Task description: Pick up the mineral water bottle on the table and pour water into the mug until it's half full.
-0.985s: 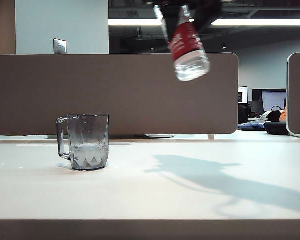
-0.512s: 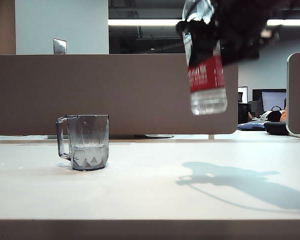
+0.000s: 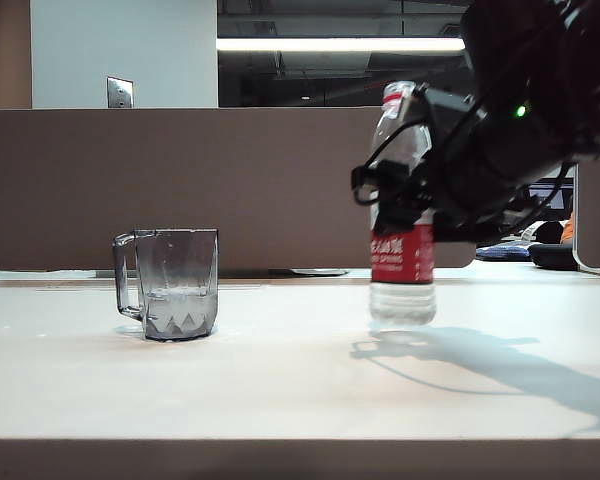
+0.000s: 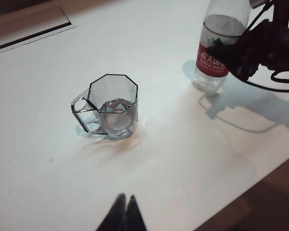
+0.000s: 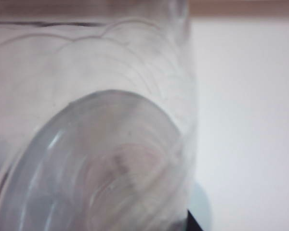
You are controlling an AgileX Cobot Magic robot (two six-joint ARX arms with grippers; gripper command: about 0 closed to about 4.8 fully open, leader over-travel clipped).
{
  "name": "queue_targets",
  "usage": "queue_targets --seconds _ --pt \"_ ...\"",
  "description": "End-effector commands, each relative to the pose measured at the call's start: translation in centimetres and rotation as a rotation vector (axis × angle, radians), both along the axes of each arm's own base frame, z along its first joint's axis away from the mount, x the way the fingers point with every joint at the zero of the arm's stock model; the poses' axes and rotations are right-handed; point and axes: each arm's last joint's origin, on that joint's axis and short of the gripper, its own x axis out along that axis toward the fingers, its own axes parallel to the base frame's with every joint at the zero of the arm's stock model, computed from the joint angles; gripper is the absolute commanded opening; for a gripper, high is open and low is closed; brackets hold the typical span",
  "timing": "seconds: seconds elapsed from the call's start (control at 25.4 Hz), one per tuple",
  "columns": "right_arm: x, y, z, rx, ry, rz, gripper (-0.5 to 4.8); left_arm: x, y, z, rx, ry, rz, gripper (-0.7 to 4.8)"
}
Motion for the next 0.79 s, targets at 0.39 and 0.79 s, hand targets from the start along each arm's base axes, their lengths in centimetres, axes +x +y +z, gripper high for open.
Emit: queue_targets --seconds 0.39,0.79 --pt "0.9 0.5 -1.7 0.008 -0.009 0.01 3.58 0.0 0.1 0.2 0.007 -0.017 0.023 -0.05" --pt "0.1 0.1 -0.9 -0.029 0.056 0.013 4.59 0.0 0.1 0.2 0.007 -0.017 0.022 -0.05"
